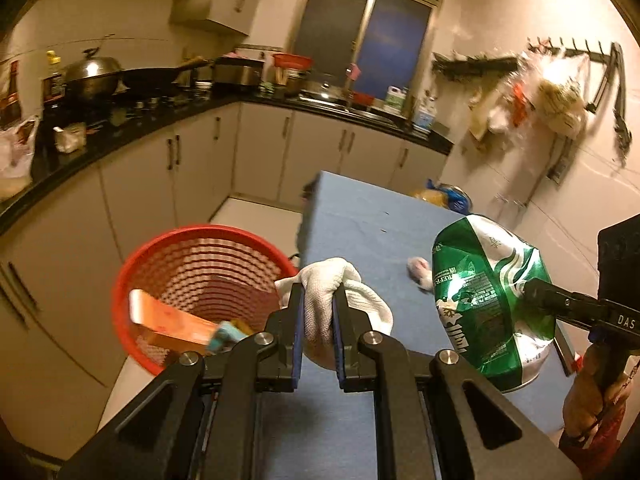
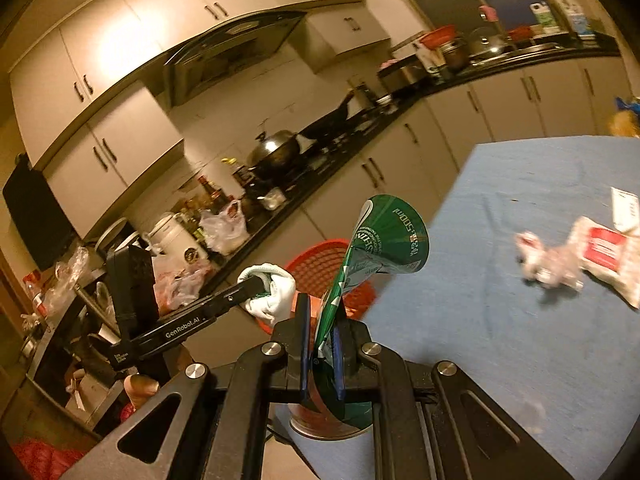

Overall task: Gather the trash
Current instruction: 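Carry the cloth and green can over the red wastebasket and open both tools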

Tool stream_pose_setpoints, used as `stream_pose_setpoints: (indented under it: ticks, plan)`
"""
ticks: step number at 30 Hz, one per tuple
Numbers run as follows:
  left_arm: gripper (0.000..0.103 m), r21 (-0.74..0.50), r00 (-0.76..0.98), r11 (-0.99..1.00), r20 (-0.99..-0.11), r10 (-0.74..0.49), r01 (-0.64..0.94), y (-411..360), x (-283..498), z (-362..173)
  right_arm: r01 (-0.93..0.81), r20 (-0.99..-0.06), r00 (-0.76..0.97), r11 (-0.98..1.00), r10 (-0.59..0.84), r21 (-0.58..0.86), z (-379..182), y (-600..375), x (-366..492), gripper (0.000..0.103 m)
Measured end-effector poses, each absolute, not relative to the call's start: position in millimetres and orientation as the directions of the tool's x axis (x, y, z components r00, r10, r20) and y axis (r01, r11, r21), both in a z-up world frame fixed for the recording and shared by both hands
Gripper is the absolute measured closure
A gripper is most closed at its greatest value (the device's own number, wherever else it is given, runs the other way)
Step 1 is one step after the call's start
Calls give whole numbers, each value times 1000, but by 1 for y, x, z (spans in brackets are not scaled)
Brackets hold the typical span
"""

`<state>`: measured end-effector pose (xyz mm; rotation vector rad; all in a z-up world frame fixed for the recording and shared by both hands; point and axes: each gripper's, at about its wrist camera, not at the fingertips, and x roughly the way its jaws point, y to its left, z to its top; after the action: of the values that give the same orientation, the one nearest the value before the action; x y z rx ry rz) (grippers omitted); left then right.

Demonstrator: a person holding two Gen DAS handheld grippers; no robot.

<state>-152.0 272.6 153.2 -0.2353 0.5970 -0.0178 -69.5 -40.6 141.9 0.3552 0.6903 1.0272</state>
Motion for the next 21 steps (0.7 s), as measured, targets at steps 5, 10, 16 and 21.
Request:
stream_pose_setpoints:
  ticks: [5,10,16,21]
  plan:
    - [91,-227,832,969,-553,-47,-96,298,-157,152,-676,-353,301,459,886,577,145,-7,-63,93]
    - [91,-231,828,964,-560,-18,-135,318,-155,146,-693,-358,278,444,891,568,152,30,-54,92]
    - [91,-223,810,954,-586,31,-198,338,-142,130,-693,-387,265,453,883,561,147,78,-32,92]
    - [91,-232,787,946,-616,38,-226,355,-133,110,-689,-429,249,470,869,552,137,117,-16,92]
